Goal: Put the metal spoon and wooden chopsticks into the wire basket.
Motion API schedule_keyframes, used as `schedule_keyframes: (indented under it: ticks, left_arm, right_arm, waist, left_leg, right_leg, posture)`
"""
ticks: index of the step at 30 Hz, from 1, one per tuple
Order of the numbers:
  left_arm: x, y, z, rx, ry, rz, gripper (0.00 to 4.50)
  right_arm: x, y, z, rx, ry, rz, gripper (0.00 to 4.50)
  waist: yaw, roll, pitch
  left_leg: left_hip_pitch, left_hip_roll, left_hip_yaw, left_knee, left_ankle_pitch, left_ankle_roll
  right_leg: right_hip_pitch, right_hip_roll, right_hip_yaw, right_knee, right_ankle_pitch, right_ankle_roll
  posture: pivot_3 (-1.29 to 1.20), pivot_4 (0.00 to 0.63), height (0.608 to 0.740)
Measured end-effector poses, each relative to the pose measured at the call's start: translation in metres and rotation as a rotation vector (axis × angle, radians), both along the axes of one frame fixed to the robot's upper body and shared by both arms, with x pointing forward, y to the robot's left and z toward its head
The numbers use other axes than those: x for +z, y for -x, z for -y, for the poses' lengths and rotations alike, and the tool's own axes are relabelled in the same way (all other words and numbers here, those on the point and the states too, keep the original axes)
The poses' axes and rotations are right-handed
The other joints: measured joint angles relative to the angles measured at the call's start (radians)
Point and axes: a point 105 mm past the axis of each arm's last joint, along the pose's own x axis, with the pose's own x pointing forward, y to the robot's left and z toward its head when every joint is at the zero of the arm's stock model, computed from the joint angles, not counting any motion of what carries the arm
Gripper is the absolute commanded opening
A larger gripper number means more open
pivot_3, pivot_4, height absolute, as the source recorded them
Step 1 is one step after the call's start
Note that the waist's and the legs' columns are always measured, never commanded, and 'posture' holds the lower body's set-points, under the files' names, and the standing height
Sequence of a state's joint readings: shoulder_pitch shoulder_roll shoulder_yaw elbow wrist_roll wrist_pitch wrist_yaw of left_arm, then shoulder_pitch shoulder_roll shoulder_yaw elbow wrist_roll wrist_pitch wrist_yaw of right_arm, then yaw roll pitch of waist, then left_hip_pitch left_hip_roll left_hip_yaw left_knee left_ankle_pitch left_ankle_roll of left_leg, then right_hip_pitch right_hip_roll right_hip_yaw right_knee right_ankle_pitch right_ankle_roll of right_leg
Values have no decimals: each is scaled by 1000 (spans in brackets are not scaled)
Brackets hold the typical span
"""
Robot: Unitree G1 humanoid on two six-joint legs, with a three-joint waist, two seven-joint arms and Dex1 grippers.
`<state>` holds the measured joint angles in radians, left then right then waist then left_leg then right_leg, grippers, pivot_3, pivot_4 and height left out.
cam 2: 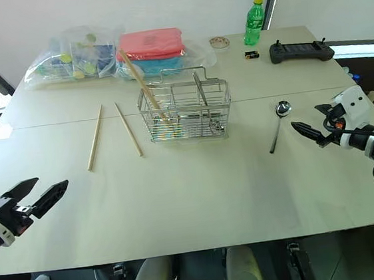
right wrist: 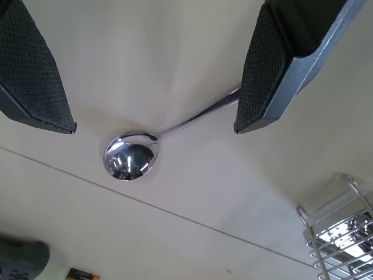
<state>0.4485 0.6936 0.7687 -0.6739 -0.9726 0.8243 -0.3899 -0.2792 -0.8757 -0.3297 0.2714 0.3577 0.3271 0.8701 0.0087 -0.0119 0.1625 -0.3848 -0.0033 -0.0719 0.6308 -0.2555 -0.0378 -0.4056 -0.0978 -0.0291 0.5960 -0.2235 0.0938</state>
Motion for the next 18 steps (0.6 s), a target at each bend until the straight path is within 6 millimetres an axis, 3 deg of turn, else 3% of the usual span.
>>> schedule_keyframes:
  ticks: [18]
  left_arm:
    - [4,-3,4,-10,14,20,4489]
  right_arm:
    - [-2,0,0,0,-6,-15,4484]
  waist:
    - [2,0,0]
  left_leg:
    - [0,0,0,0,0,0]
  right_leg:
    - [0,0,0,0,0,0]
  posture:
    - [0,150,708]
